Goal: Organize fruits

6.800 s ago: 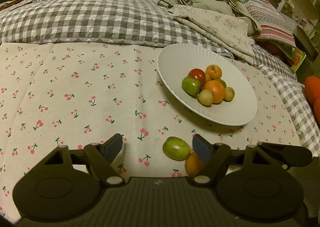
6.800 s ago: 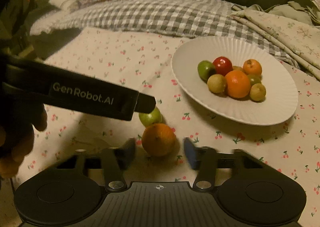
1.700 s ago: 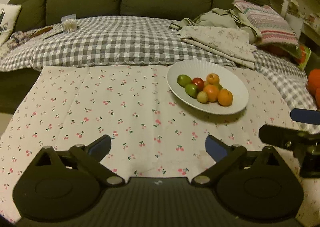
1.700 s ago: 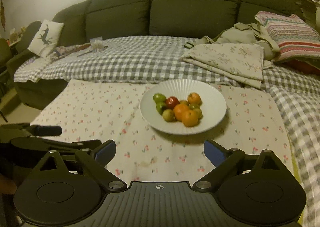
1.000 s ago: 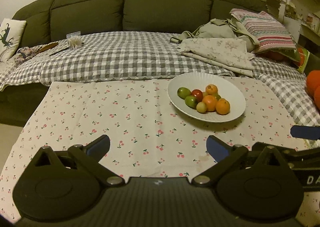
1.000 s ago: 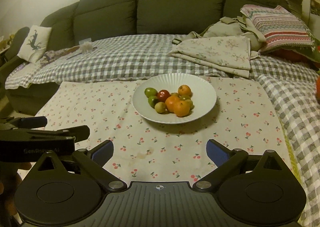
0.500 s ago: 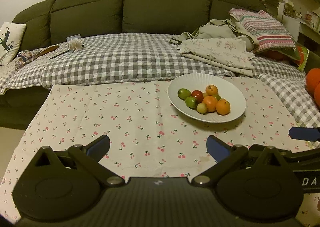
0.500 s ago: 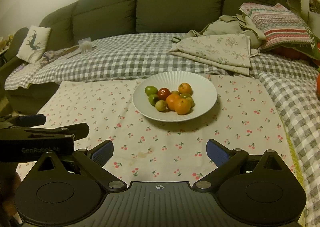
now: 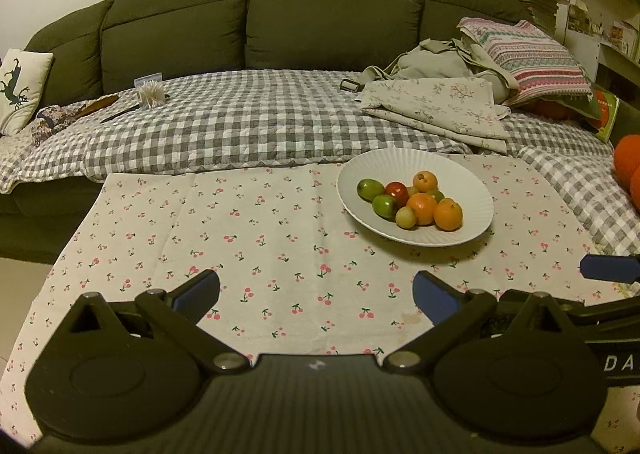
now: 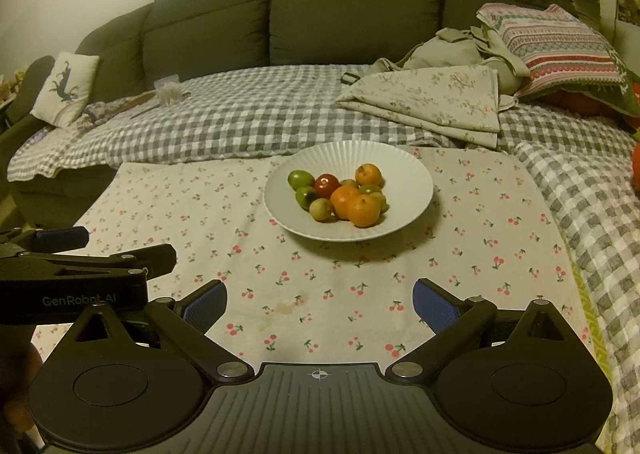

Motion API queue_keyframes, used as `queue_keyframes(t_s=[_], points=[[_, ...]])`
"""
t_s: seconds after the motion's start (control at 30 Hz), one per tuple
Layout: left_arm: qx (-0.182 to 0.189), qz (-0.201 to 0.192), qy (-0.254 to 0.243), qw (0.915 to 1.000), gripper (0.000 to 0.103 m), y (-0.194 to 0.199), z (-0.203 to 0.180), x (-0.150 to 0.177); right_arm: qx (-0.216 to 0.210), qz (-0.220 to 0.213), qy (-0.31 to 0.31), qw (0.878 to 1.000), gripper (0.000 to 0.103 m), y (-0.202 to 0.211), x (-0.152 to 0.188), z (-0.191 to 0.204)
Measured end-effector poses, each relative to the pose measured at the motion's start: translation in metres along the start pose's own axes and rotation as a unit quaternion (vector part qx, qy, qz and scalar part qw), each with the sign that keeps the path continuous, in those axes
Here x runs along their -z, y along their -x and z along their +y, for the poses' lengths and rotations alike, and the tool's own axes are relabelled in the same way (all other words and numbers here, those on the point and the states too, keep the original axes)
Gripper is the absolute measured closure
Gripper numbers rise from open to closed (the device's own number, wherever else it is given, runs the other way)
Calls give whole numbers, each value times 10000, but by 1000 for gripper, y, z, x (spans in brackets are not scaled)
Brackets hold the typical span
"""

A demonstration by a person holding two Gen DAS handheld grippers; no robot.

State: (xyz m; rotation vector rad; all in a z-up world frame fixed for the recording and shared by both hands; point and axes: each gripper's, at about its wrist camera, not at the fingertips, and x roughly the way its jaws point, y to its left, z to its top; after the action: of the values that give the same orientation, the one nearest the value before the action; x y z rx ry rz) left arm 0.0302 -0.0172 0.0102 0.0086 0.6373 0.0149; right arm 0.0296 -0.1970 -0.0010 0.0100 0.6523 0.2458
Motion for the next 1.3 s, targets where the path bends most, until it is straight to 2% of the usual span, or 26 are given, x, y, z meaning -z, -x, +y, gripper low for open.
queue_keyframes(t_s=[0.17, 0.4, 1.3], points=[[63, 90, 66, 9999, 1, -3, 1, 1, 22, 24, -20, 10000, 3, -2, 1, 0], [-16, 22, -52, 10000, 1, -3, -1, 1, 36, 41, -31, 10000, 3, -3, 2, 0], [82, -4, -29, 10000, 1, -6, 0, 3, 70, 36, -43, 10000, 3, -4, 2, 0]])
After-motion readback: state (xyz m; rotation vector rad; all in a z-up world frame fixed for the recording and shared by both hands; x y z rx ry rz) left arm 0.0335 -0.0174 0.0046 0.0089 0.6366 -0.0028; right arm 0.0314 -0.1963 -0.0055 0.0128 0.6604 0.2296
